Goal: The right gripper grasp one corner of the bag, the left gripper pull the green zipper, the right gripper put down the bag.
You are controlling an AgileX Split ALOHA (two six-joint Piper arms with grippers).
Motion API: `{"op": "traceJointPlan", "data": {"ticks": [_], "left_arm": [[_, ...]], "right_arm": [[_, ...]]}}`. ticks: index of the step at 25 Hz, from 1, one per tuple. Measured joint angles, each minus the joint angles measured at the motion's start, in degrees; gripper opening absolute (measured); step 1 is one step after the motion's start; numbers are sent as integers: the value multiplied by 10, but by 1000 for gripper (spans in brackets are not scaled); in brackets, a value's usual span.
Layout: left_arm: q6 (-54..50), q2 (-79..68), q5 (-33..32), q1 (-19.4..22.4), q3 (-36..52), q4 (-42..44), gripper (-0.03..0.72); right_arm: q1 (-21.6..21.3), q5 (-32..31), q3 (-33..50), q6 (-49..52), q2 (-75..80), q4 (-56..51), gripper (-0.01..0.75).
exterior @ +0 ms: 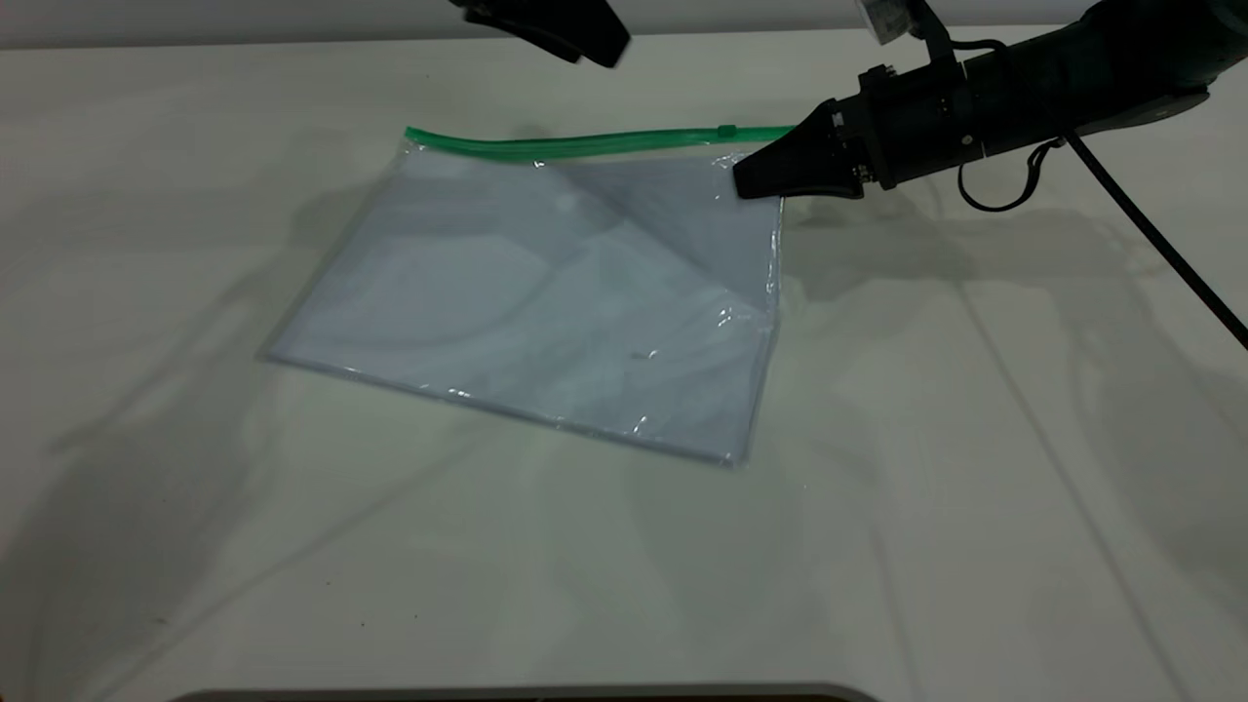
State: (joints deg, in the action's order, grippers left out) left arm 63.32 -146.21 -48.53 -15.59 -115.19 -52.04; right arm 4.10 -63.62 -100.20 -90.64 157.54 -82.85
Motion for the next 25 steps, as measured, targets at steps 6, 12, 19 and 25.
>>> {"op": "traceJointPlan", "data": {"ticks": [6, 12, 19, 25], "left_arm": [[34, -31, -2, -38, -15, 0, 554], [61, -36, -3, -56, -16, -12, 536], [70, -51, -4, -56, -19, -12, 468], [70, -71, 9, -56, -19, -12, 463]], "right_arm": [[20, -10, -1, 16, 0, 30, 35], [39, -13, -1, 18, 0, 35, 35], [39, -13, -1, 19, 0, 36, 35], [39, -13, -1, 20, 0, 37, 35]]}}
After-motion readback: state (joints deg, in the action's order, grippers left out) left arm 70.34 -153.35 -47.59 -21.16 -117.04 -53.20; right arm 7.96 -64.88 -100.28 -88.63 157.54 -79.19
